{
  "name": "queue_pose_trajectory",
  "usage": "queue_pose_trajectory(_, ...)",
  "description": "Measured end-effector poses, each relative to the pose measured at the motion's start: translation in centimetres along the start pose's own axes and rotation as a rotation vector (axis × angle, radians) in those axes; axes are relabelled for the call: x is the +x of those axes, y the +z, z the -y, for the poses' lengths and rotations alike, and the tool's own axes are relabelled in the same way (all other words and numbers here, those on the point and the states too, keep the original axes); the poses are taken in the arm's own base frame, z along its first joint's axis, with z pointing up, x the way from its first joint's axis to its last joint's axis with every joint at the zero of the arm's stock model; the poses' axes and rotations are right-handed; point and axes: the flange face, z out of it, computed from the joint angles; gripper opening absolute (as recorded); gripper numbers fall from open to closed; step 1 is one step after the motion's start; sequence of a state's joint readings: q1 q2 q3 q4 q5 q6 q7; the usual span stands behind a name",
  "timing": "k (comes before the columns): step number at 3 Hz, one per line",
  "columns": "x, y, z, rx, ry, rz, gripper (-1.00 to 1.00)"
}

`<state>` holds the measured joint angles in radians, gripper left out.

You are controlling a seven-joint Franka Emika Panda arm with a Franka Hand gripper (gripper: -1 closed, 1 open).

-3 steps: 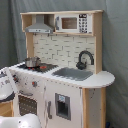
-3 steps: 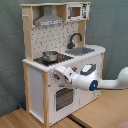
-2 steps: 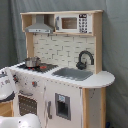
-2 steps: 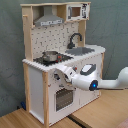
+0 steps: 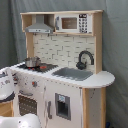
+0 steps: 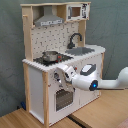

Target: Play with the kitchen

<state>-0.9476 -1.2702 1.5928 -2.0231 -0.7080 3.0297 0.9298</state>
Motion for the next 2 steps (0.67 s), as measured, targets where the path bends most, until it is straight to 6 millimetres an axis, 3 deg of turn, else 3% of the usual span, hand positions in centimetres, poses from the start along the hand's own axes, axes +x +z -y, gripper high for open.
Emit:
queue_pose_trajectory(1,0.0,0.0,0.1,0.003,0.003,-0.002,1.0)
queue_pose_trajectory(2,0.0,-0.5,1.1,0.041,0.051,-0.018,1.0)
